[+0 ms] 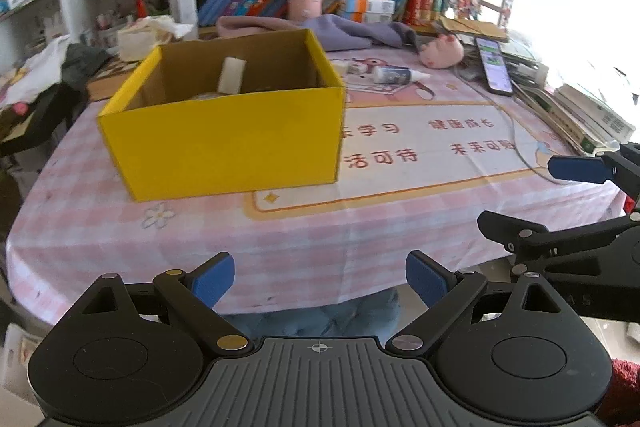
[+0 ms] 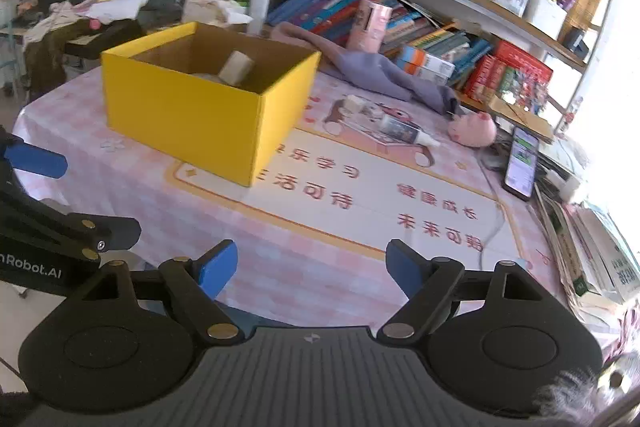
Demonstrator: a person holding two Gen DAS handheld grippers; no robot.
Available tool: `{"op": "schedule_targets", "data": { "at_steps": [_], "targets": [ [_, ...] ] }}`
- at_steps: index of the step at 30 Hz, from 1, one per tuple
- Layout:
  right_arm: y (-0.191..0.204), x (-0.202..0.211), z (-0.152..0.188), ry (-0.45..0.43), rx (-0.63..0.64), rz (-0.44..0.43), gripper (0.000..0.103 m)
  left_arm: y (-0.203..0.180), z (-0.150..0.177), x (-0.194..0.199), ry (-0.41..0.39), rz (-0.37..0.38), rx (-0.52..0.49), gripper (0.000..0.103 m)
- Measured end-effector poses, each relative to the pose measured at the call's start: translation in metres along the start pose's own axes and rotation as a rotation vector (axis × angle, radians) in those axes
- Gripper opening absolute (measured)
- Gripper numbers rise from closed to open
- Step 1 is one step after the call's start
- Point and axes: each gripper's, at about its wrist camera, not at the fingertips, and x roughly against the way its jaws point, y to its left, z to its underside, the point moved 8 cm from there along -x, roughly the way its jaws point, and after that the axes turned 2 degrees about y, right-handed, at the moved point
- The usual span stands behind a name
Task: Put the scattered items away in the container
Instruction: 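Move both open tools toward the remaining items on the table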
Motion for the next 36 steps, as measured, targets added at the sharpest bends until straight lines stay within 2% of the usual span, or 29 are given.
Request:
{"op": "schedule_targets", "data": {
  "at_steps": [20, 30, 36],
  "targets": [
    [-0.091, -0.05, -0.006, 0.044, -0.125, 0.095, 0.081, -0.073, -0.054, -0.069, 0.013, 0.13, -0.147, 0.095],
    [-0.157, -0.09, -0.022, 0.061, -0.133, 0.112, 0.081, -0.112, -0.107, -0.117, 0.006, 0.15, -0.12, 0.095],
    [-0.197, -0.118, -0.037, 0.064, -0.123, 0.079, 0.08, -0.129, -0.139, -0.141, -0.001, 0.107, -0.078, 0.095]
  ]
}}
